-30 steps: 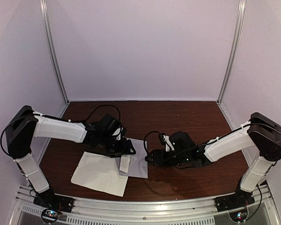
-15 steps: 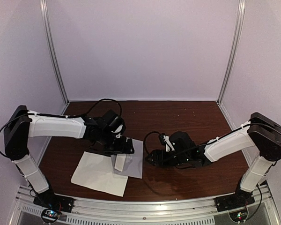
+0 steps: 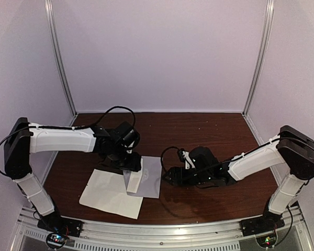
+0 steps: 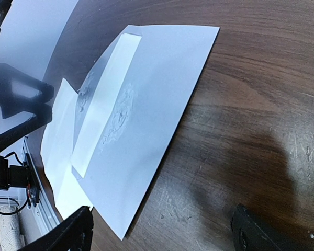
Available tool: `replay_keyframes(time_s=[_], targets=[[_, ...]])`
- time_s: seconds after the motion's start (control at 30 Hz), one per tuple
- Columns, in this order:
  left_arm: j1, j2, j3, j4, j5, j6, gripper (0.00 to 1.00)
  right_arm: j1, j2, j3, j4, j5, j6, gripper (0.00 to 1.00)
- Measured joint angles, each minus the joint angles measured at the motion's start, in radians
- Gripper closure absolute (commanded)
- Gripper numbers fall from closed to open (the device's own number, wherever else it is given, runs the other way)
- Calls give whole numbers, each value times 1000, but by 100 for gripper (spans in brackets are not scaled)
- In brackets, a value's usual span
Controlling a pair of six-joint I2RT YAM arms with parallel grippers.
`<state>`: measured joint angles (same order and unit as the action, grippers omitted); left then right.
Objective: Place the letter into the envelope and seal it
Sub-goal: Place the letter in the envelope.
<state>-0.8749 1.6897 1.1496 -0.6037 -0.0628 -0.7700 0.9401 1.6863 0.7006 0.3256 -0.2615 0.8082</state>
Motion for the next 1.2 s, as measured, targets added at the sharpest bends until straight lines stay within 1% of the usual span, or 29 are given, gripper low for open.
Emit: replay_keyframes(time_s=[0.1, 0.27, 0.33, 0.67, 0.87, 1.13, 1.2], targets=[[5, -2, -16, 24, 16, 4, 52, 4, 0, 0, 4, -2, 3, 10], [31, -2, -48, 81, 63, 11, 55, 10, 14, 17, 24, -13, 11, 18], [45, -2, -64, 113, 87, 14, 58, 10, 33, 37, 39, -19, 14, 22], [114, 6, -155, 220, 164, 28, 64, 13, 132, 125, 69, -37, 30, 36], [126, 32, -183, 269, 204, 31, 65, 13, 177, 155, 67, -39, 30, 41], [138, 63, -204, 312, 218, 40, 66, 13, 217, 178, 66, -41, 33, 44], [138, 64, -206, 322, 219, 40, 68, 13, 219, 180, 67, -42, 34, 45]])
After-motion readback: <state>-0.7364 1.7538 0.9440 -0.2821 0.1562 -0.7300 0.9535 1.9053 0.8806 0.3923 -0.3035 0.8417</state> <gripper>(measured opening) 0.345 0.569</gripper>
